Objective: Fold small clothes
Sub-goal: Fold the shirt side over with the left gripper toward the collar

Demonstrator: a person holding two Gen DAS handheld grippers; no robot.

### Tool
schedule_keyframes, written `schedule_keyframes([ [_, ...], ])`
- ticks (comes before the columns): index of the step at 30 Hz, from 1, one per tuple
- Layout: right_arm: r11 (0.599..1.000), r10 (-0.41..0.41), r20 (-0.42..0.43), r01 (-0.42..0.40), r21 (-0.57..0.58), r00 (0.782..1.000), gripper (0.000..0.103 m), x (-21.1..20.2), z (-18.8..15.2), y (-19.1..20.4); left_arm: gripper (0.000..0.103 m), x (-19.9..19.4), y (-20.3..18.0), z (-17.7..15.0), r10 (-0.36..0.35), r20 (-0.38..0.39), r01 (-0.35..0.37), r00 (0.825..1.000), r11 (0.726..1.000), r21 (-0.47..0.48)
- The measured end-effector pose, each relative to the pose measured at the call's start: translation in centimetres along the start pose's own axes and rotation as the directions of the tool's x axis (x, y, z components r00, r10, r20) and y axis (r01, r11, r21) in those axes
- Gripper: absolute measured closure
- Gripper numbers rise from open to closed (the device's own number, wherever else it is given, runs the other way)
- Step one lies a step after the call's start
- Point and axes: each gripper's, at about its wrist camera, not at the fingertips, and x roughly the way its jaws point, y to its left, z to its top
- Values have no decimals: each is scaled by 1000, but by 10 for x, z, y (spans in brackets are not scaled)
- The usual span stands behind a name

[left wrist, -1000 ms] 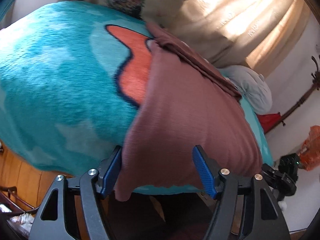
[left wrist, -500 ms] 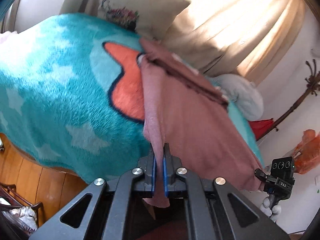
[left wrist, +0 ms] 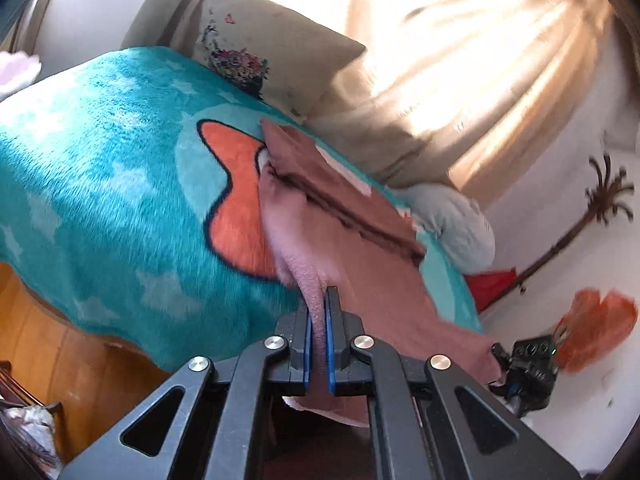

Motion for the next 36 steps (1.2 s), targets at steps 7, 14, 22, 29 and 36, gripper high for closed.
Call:
schedule_keyframes([
  [7, 998, -4, 48, 1, 70, 999, 96, 34, 85, -18, 98, 68, -4, 78, 47, -30, -49, 998, 998, -37],
  [14, 970, -61, 36, 51, 238, 997, 95, 96, 176, -73, 98, 174, -5, 154, 130, -103, -138, 986, 987, -78],
  [22, 837, -245, 238, 81, 541, 940, 44, 105, 234, -185, 97, 259, 46, 203, 140, -156, -183, 978, 933, -311],
  [29, 904, -387, 164, 339, 259, 907, 40, 98, 245, -126, 65, 223, 39, 225, 192, -46, -197, 980, 949, -246],
  [36, 831, -536, -101, 503, -236, 838, 69, 157, 203, -49, 63, 199, -3, 189, 231, -94, -231, 969, 973, 11],
])
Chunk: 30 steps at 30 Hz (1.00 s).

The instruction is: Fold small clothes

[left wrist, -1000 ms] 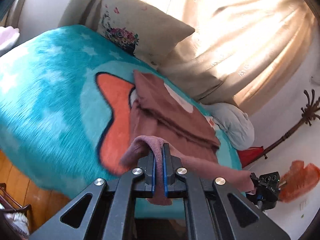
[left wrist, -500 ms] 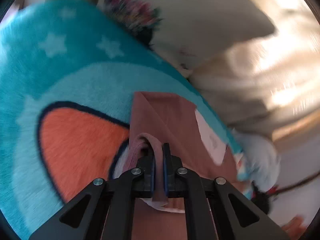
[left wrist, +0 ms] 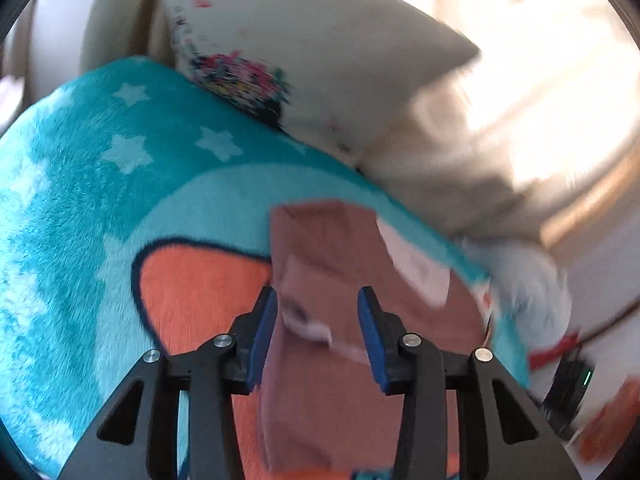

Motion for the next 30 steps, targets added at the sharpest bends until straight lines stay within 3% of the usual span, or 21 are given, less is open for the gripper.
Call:
schedule_keyframes([
  [5, 991, -81, -87, 71, -117, 993, 69, 41, 5, 29, 62, 0, -26, -41, -2, -30, 6, 1000, 990, 141],
  [8, 991, -74, -129, 58, -120, 989, 69, 73, 25, 34, 62, 9, -38, -56, 29, -41, -20, 999, 976, 216],
  [10, 994, -75, -107, 66, -88, 991, 69, 90, 47, 35, 62, 17, -40, -60, 43, -58, -28, 997, 973, 230],
  [12, 990, -131, -65, 127, -55, 989, 69, 102, 68, 30, 62, 20, -37, -59, 36, -77, -19, 996, 977, 212],
  [15, 985, -166, 2, 166, 40, 986, 69, 100, 89, 13, 61, 16, -28, -55, 21, -73, -7, 997, 983, 184],
  [18, 989, -77, 75, 67, 129, 994, 68, 79, 97, 8, 58, 8, -15, -53, 33, -52, -25, 998, 987, 159],
  [20, 995, -23, 95, 14, 96, 995, 65, 65, 92, 25, 57, 4, -5, -54, 56, -52, -49, 997, 989, 140],
  [22, 998, 52, 47, -53, 25, 998, 65, 63, 83, 51, 57, -3, 5, -57, 81, -57, -74, 995, 990, 123],
  [24, 987, 130, -71, -135, -84, 989, 65, 73, 67, 86, 57, -18, 10, -64, 91, -29, -87, 995, 988, 127],
  [27, 957, 97, -228, -153, -246, 969, 66, 102, 44, 134, 52, -36, 15, -75, 124, 28, -127, 992, 984, 127],
  [30, 928, 32, -289, -136, -347, 957, 67, 140, 34, 167, 47, -45, 21, -82, 154, 45, -158, 987, 982, 106],
])
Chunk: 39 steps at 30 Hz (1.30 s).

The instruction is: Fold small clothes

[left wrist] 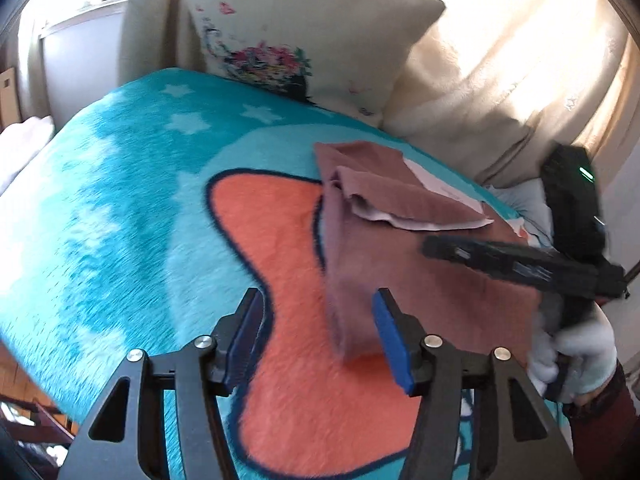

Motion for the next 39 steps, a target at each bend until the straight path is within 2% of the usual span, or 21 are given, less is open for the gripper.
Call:
schedule_keyframes([
  [4, 999, -36, -24, 36, 7, 999, 67, 42, 36, 6, 47, -3, 5, -5, 11, -21, -11, 1000, 1000, -6],
  [6, 994, -111, 18, 110, 26, 994, 67, 52, 59, 1, 47, -3, 6, -6, 22, -27, -22, 999, 1000, 1],
  [8, 972, -217, 45, 212, 99, 975, 67, 60, 80, -13, 47, -2, 8, -6, 23, -31, -23, 999, 1000, -3],
  [10, 951, -277, 73, 262, 162, 958, 67, 61, 92, -27, 46, 1, 9, -5, 8, -43, -8, 999, 1000, -14],
  [11, 949, -268, 89, 247, 195, 959, 67, 55, 95, -35, 46, 4, 10, -3, -5, -50, 4, 999, 1000, -17],
  [13, 961, -174, 141, 137, 240, 975, 67, 35, 89, -40, 38, 13, 9, 1, -27, -70, 26, 997, 1000, -11],
  [16, 966, -80, 191, 28, 258, 978, 60, -7, 62, -42, 38, 33, 2, 6, -86, -123, 88, 989, 996, 10],
  [18, 966, -55, 211, -1, 257, 976, 54, -35, 38, -46, 38, 46, -5, 7, -116, -152, 121, 982, 992, 23],
  [20, 964, -103, 236, 38, 263, 966, 49, -69, 5, -55, 38, 56, -11, 8, -120, -168, 128, 978, 991, 40],
  [21, 960, -143, 250, 73, 270, 958, 46, -86, -13, -62, 41, 59, -14, 9, -117, -169, 128, 979, 990, 53],
  [22, 950, -216, 261, 141, 280, 941, 41, -107, -37, -70, 69, 60, -18, 10, -118, -166, 132, 979, 988, 75],
  [23, 937, -271, 260, 191, 294, 927, 39, -122, -54, -76, 90, 63, -21, 10, -130, -185, 149, 974, 985, 90],
  [24, 916, -329, 253, 243, 319, 910, 37, -136, -74, -87, 96, 66, -23, 10, -138, -213, 161, 967, 982, 97],
  [26, 886, -373, 220, 276, 372, 901, 37, -156, -108, -108, 96, 63, -26, 12, -112, -202, 141, 973, 981, 133],
  [30, 854, -362, 169, 253, 455, 917, 37, -162, -154, -135, 96, 50, -31, 22, -9, -170, 45, 985, 976, 213],
  [33, 851, -277, 177, 155, 501, 945, 37, -157, -174, -144, 97, 47, -33, 27, 55, -169, -14, 984, 973, 232],
  [35, 853, -201, 195, 73, 517, 960, 36, -146, -182, -143, 99, 44, -36, 24, 148, -143, -104, 979, 955, 276],
  [36, 857, -209, 223, 68, 510, 952, 35, -145, -184, -139, 99, 43, -37, 20, 172, -133, -127, 976, 947, 294],
  [37, 866, -205, 223, 71, 495, 953, 49, -143, -185, -135, 99, 41, -36, 16, 175, -139, -128, 975, 947, 295],
  [38, 880, -183, 211, 64, 470, 960, 72, -139, -185, -131, 99, 39, -34, 14, 181, -149, -133, 972, 948, 288],
  [39, 883, -178, 193, 70, 465, 965, 90, -136, -184, -130, 99, 38, -31, 13, 185, -149, -138, 971, 949, 282],
])
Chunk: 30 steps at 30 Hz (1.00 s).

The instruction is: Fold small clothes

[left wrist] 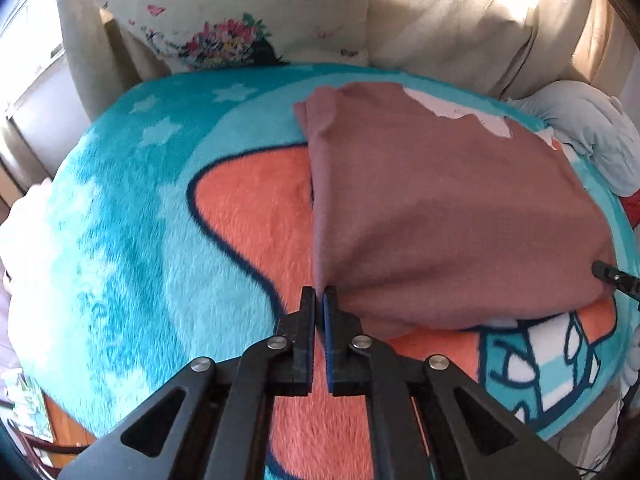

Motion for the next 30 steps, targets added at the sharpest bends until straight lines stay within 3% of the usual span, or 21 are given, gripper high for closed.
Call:
schedule_keyframes([
  [2, 1000, -20, -14, 20, 2, 1000, 91, -2, 0, -4, 99, -3, 5, -3, -5, 1, 5, 1000, 1000, -14],
  [5, 996, -69, 5, 69, 49, 998, 90, -9, 3, -20, 99, -9, 18, -8, 74, 19, -73, 997, 996, -55],
  [6, 995, -79, 10, 78, 62, 997, 85, -13, 2, -25, 99, -12, 29, -10, 64, 20, -62, 998, 994, -93],
  [9, 992, -106, 59, 101, 82, 993, 85, -36, -4, -31, 97, -20, 51, -18, -3, 29, 8, 1000, 981, -193],
  [11, 989, -143, 112, 138, 52, 983, 84, -54, -6, -21, 85, -24, 55, -22, -7, 56, 19, 998, 974, -224],
  [13, 989, -150, 161, 151, 7, 976, 69, -65, -3, -3, 59, -28, 56, -23, -22, 96, 45, 995, 967, -250],
  [14, 989, -137, 189, 145, -30, 972, 62, -68, -1, 10, 57, -29, 55, -23, -33, 121, 64, 992, 964, -259],
  [16, 988, -80, 258, 111, -108, 963, 28, -72, 4, 36, 54, -28, 49, -23, -43, 146, 80, 988, 962, -260],
  [18, 985, 12, 301, 41, -169, 954, 16, -68, 11, 58, 46, -24, 40, -21, -54, 162, 95, 985, 962, -258],
  [22, 975, 183, 139, -162, -152, 973, 16, -27, 35, 92, 42, -18, 30, -21, -82, 186, 130, 979, 956, -263],
  [27, 953, 188, -53, -196, -232, 981, 16, 37, 66, 155, 42, 1, 34, -20, -164, 143, 201, 976, 931, -305],
  [30, 946, 180, -123, -206, -251, 976, 16, 69, 76, 188, 42, 1, 34, -21, -143, 145, 182, 979, 932, -312],
])
